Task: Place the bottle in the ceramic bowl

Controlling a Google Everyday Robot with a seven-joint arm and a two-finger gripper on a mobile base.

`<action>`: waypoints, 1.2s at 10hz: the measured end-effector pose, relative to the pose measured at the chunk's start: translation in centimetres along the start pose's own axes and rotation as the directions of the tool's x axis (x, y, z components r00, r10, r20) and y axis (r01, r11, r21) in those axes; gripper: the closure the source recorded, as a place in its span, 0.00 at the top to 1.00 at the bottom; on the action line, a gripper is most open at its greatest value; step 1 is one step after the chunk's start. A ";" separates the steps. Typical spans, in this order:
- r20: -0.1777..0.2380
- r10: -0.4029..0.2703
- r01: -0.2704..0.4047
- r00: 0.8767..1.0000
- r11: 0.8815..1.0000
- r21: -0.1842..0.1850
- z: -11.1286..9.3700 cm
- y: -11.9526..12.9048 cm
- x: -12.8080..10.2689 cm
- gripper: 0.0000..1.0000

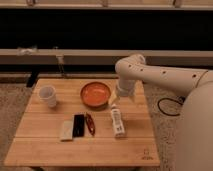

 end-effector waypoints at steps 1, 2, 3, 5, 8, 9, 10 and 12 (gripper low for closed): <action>0.000 0.000 0.000 1.000 1.000 0.000 0.0 0.0 0.0 0.80; 0.000 0.000 0.000 1.000 1.000 0.000 0.0 0.0 0.0 0.80; 0.000 0.000 0.000 1.000 1.000 0.000 0.0 0.0 0.0 0.80; 0.000 0.000 0.000 1.000 1.000 0.000 0.0 0.0 0.0 0.80; 0.000 0.000 0.000 1.000 1.000 0.000 0.0 0.0 0.0 0.80; 0.000 0.000 0.000 1.000 1.000 0.000 0.0 0.0 0.0 0.80; 0.000 0.001 -0.001 1.000 1.000 0.000 0.0 0.0 0.0 0.80; -0.003 0.013 -0.013 1.000 1.000 0.010 0.1 -0.1 0.4 0.80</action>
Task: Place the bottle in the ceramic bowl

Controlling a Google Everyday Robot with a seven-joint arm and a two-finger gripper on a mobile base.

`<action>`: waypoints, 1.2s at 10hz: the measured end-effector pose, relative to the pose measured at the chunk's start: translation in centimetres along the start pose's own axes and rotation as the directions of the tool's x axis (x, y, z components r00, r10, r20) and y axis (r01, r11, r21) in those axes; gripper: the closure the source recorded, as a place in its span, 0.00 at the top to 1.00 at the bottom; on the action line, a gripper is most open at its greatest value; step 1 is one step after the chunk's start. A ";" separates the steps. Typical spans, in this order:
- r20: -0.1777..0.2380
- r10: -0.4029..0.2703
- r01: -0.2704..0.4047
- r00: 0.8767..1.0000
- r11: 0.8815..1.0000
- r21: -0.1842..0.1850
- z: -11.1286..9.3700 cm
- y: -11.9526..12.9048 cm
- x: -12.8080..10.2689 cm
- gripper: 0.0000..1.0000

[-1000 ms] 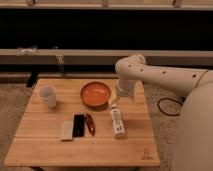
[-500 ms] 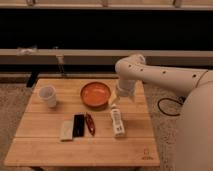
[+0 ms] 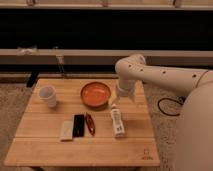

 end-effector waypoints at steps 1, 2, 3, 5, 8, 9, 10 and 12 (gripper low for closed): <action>0.000 0.007 -0.007 1.000 1.000 0.015 0.2 -0.1 0.5 0.80; -0.004 0.005 -0.005 1.000 1.000 0.021 0.4 0.3 1.1 0.80; -0.021 -0.006 0.006 1.000 1.000 0.023 1.0 1.1 1.9 0.80; -0.061 -0.019 0.021 0.998 1.000 0.020 2.4 2.0 2.9 0.80; -0.138 -0.034 0.036 0.990 0.999 0.016 4.4 3.2 4.9 0.80; -0.159 -0.033 0.037 0.987 0.999 0.020 5.3 3.4 5.1 0.80; -0.181 -0.034 0.040 0.983 0.999 0.027 6.7 3.7 5.3 0.80; -0.219 -0.036 0.045 0.975 0.998 0.037 8.4 4.0 5.9 0.80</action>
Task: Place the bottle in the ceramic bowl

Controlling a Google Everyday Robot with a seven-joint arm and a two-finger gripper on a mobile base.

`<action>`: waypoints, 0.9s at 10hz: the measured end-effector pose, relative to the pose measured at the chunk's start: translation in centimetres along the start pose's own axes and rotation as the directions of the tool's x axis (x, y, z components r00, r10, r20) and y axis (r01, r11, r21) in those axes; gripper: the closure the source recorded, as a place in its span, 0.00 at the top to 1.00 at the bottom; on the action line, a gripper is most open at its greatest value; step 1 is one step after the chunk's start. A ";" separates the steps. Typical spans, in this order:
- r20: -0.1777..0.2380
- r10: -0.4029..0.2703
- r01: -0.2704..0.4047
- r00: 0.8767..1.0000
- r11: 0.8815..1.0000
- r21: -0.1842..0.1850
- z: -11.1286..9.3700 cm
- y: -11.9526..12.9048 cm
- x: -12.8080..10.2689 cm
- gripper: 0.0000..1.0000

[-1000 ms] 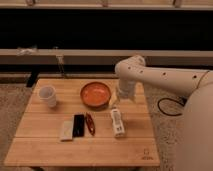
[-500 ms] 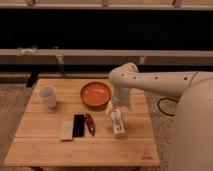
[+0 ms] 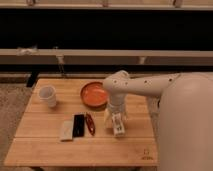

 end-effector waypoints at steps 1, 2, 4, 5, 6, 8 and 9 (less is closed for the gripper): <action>-0.025 -0.005 0.005 1.000 1.000 0.008 1.0 0.1 0.2 0.80; -0.039 -0.011 0.012 0.999 1.000 0.011 1.5 0.4 0.3 0.80; -0.066 -0.025 0.027 0.997 0.999 0.019 2.2 0.5 0.6 0.76; -0.082 -0.041 0.044 0.996 0.999 0.024 2.7 0.7 0.9 0.65; -0.090 -0.050 0.053 0.995 0.998 0.028 2.8 0.7 1.0 0.58; -0.115 -0.062 0.067 0.991 0.997 0.043 3.3 0.5 1.6 0.35; -0.124 -0.059 0.066 0.990 0.997 0.049 3.4 0.1 1.9 0.24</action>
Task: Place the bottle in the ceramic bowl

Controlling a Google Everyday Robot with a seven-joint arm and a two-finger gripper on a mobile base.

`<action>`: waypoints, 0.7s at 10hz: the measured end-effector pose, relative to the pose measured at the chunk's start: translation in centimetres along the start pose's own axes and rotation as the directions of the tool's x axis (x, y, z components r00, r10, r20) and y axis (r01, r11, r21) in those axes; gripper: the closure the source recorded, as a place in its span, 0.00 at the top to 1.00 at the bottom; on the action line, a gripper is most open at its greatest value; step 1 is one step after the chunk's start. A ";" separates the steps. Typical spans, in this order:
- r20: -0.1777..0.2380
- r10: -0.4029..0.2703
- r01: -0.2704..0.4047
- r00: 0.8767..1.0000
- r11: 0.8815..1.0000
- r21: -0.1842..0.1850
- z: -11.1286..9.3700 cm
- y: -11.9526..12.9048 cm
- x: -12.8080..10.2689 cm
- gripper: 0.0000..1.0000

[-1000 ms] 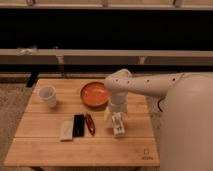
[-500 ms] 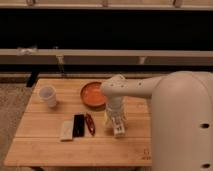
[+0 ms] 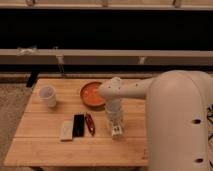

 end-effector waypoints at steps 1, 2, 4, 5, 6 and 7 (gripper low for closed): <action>-0.008 0.009 -0.009 1.000 1.000 0.005 0.0 -0.4 0.2 0.16; -0.021 0.050 -0.050 0.999 0.999 0.006 0.0 -1.7 0.6 0.05; -0.022 0.130 -0.130 0.991 0.991 -0.010 -0.7 -4.1 0.5 0.00; 0.004 0.167 -0.167 0.986 0.986 -0.023 -2.1 -5.2 0.2 0.00; 0.035 0.190 -0.188 0.981 0.982 -0.032 -3.7 -6.2 0.2 0.00; 0.073 0.207 -0.204 0.976 0.978 -0.043 -5.5 -6.9 0.3 0.00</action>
